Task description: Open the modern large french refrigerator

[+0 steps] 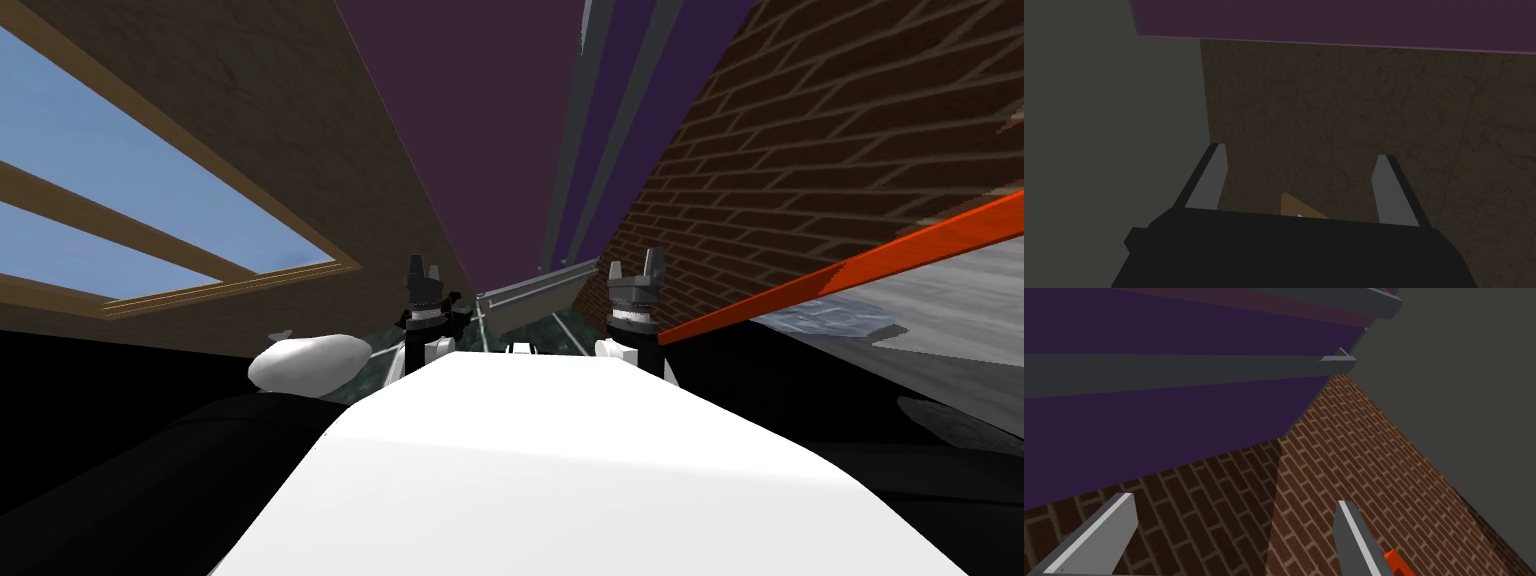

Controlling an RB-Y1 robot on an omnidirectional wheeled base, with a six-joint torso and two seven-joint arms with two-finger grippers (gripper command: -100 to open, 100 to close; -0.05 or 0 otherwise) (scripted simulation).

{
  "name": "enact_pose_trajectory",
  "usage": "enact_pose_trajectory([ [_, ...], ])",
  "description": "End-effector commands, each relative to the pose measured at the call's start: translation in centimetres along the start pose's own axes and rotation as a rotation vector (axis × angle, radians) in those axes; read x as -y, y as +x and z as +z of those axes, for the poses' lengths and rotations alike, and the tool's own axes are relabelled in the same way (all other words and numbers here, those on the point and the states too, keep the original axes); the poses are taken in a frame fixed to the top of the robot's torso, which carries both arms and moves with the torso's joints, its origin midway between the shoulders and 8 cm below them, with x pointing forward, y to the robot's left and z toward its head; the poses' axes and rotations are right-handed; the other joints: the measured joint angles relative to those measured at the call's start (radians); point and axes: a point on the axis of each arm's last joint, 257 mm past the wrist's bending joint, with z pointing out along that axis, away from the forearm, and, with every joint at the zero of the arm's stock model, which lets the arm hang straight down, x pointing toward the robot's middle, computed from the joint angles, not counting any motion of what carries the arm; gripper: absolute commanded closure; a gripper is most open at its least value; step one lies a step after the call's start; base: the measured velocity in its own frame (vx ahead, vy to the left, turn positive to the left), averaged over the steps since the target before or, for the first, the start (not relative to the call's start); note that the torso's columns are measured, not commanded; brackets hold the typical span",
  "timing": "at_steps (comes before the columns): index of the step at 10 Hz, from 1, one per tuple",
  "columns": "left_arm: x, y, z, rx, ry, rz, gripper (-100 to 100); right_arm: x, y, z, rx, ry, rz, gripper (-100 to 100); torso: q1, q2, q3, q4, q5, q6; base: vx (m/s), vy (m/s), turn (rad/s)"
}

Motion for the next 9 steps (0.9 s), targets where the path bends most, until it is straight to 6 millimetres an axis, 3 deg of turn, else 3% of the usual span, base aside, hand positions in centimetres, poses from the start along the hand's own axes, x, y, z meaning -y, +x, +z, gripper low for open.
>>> enact_pose_trajectory([
  [1,0.0,0.0,0.0,0.000,0.000,0.000,0,1.9,0.9,-0.2,-0.060,0.024,-0.121,-100,0.000,0.000,0.000,0.000,0.000,0.000,0.015,0.026,0.045],
  [6,0.0,0.0,0.0,0.000,0.000,0.000,0,4.7,1.9,-0.5,-0.136,0.051,-0.289,-100,0.000,0.000,0.000,0.000,0.000,0.000,0.013,0.021,0.038],
  [8,0.0,0.0,0.0,0.000,0.000,0.000,0,6.8,2.5,-0.8,-0.192,0.067,-0.397,-100,0.000,0.000,0.000,0.000,0.000,0.000,0.011,0.024,0.051],
  [9,0.0,0.0,0.0,0.000,0.000,0.000,0,6.8,2.5,-0.8,-0.192,0.066,-0.413,-100,0.000,0.000,0.000,0.000,0.000,0.000,0.015,0.019,0.019],
])
